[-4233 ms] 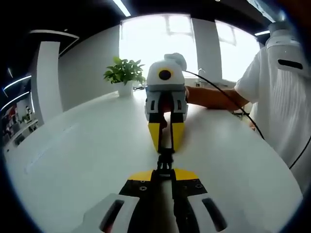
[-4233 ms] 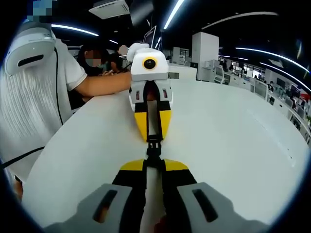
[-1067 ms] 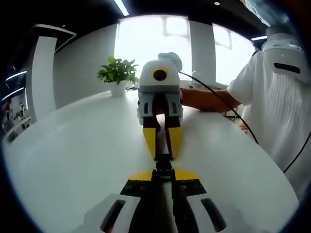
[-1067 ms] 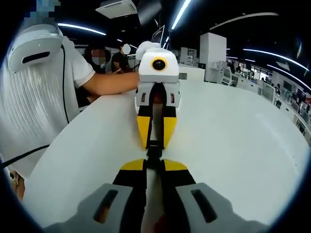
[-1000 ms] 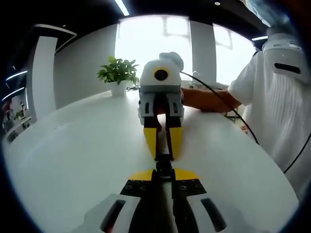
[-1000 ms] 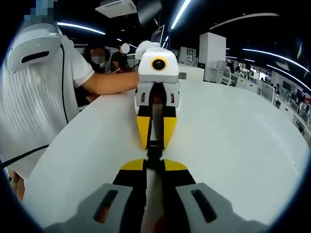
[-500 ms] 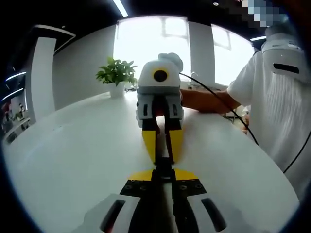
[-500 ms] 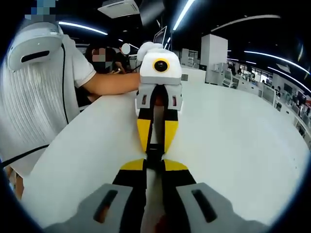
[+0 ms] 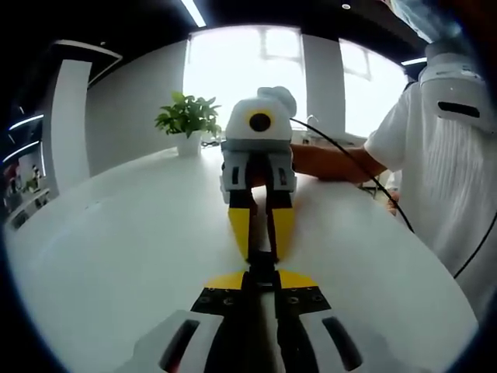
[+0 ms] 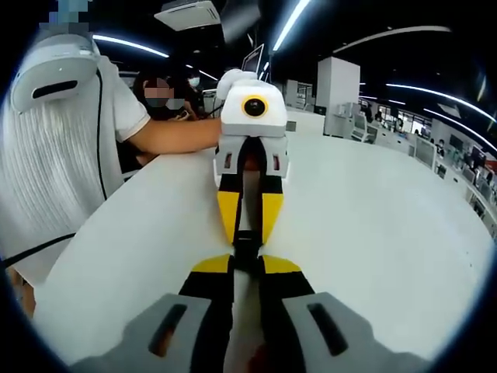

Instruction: Snap the two parts of the plastic buckle together until the buckle closes and remains connected.

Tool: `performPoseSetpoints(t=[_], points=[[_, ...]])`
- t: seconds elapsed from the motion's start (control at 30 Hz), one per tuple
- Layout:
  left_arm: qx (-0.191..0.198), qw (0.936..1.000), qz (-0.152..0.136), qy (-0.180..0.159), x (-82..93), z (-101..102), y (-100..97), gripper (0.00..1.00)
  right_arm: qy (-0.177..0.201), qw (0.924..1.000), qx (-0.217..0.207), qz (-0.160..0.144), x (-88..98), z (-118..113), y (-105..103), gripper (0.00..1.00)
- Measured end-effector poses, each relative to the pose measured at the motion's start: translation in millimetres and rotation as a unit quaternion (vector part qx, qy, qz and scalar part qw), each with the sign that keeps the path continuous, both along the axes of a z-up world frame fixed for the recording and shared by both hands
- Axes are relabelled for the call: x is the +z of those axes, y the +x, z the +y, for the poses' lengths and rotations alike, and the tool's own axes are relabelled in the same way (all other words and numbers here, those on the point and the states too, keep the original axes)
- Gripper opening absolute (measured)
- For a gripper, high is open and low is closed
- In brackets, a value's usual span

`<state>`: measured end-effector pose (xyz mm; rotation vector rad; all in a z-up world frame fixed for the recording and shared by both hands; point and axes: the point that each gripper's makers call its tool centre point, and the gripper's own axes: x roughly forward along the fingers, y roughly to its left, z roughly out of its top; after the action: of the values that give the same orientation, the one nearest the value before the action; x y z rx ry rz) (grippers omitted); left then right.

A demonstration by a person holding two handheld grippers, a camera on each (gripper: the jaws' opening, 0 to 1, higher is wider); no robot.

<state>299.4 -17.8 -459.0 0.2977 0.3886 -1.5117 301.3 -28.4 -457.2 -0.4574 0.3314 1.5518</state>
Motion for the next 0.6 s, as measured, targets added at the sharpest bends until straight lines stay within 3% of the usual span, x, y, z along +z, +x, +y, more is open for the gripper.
performPoseSetpoints(t=[0.6], points=[[0.002,1.0,0.0,0.003,-0.3,2.0,4.9,0.11,0.004,0.9999,-0.013,0.004,0.7,1.0,1.7,0.12]])
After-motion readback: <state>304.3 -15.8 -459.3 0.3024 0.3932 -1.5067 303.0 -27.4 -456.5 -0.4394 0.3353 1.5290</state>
